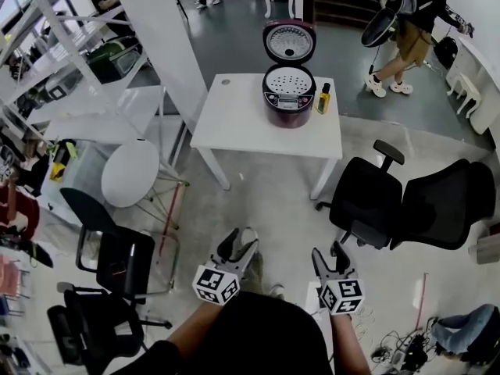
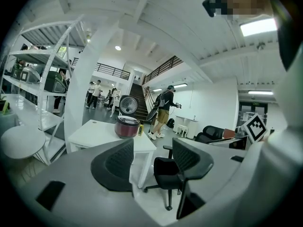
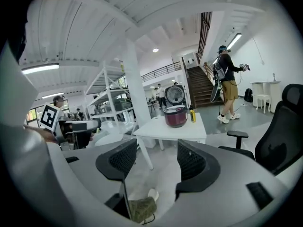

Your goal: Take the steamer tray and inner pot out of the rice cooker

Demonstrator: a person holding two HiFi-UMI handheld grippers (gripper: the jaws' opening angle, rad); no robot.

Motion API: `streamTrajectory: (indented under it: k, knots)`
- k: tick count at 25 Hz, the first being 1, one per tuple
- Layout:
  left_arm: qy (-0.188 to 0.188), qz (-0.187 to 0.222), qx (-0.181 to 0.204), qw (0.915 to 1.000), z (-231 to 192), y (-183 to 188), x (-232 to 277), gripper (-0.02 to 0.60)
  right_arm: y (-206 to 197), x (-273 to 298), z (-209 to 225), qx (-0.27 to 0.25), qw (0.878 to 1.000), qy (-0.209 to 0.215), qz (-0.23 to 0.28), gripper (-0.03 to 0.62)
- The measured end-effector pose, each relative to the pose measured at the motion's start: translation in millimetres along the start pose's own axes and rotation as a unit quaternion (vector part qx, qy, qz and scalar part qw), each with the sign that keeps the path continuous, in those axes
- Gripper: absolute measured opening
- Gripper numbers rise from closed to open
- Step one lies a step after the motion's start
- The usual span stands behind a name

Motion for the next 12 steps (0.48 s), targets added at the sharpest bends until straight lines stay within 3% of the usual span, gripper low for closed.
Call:
streamTrajectory:
  k: [12]
  knots:
    - [-0.030,-0.005,-0.019,0.9993,-59,36,117,0.238,33,96,37,0.011,0.999,-0.029,-0.021,0.236]
Point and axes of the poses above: the fingertips, and each gripper's own axes: x forward along the fingers, z to its right, y out of its top, the point moved 3 cm from there along -x, backward along the fingers, and after that the axes turned 7 degrees about y, right-handed, at the moved point
